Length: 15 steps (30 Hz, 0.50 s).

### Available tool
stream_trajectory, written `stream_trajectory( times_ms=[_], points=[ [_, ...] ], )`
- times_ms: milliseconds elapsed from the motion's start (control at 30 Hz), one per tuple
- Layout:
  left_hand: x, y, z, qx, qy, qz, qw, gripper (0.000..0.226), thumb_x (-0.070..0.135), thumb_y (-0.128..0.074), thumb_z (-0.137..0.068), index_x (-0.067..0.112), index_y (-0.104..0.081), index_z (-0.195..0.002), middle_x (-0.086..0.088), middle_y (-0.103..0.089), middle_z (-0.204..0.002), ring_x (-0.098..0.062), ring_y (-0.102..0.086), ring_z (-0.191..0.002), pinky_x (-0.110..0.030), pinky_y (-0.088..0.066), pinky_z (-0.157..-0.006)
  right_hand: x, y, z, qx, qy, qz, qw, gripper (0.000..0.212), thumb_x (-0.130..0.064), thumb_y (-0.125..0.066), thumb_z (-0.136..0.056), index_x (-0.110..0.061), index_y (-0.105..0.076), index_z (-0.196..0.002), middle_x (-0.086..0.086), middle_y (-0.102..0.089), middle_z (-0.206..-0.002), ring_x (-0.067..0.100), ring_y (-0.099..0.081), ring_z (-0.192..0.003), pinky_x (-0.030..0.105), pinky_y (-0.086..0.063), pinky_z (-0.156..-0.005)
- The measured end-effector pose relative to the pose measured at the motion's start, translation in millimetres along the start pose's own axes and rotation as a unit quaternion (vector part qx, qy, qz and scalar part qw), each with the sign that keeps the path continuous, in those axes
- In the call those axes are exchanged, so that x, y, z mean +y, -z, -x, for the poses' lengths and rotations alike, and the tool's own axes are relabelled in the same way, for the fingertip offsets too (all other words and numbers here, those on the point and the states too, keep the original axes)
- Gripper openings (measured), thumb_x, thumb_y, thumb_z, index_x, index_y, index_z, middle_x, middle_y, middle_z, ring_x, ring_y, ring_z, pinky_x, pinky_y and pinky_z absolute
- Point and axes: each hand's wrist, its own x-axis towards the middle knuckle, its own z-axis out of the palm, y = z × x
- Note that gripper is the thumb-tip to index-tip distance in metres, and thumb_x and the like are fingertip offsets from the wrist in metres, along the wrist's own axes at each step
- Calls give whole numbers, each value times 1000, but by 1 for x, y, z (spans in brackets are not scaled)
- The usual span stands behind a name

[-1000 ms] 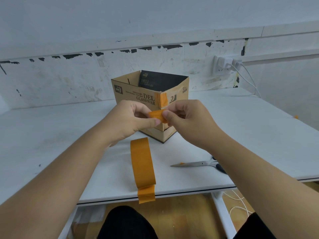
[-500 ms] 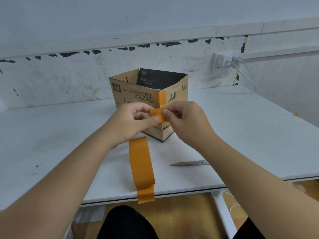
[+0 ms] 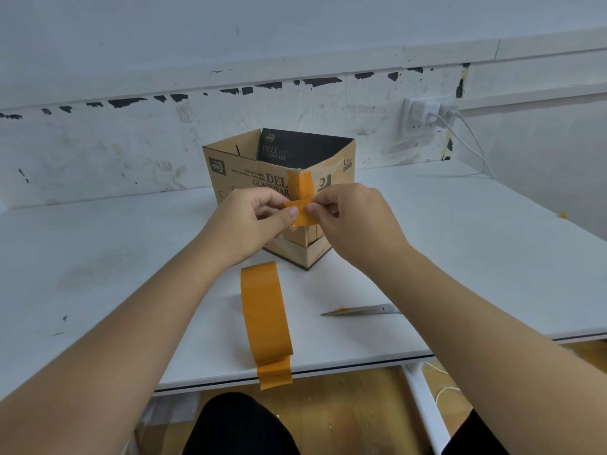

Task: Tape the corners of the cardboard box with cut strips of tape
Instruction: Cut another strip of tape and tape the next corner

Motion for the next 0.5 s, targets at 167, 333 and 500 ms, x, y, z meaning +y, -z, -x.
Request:
stream_trajectory(
  times_ms=[167,333,500],
  points=[
    [-2,1,-1,2,-2,-16,1000,8,34,-59,-91,29,-65,-93,15,-71,-74,0,-66,-67,-14,-50,-61,0,0,0,-22,-4,3,1000,24,-33,-52,-96,-20,-71,-101,1,-69,-88,16,-62,-80,27,-52,-70],
    [-3,-2,-3,22,0,-36,999,14,33,-59,-91,23,-67,-97,13,-71,-75,0,-65,-65,-22,-51,-65,1,-2,-3,-23,-3,28,999,27,-37,-50,-97,-21,-70,-103,-1,-68,-87,15,-59,-77,22,-41,-62],
    [-1,-3,-6,39,-5,-70,997,19,34,-59,-91,19,-68,-98,12,-70,-75,-2,-64,-69,-33,-55,-71,5,-3,-8,-19,-6,59,998,29,-41,-51,-95,-19,-71,-97,0,-69,-85,15,-61,-74,19,-42,-55]
  ],
)
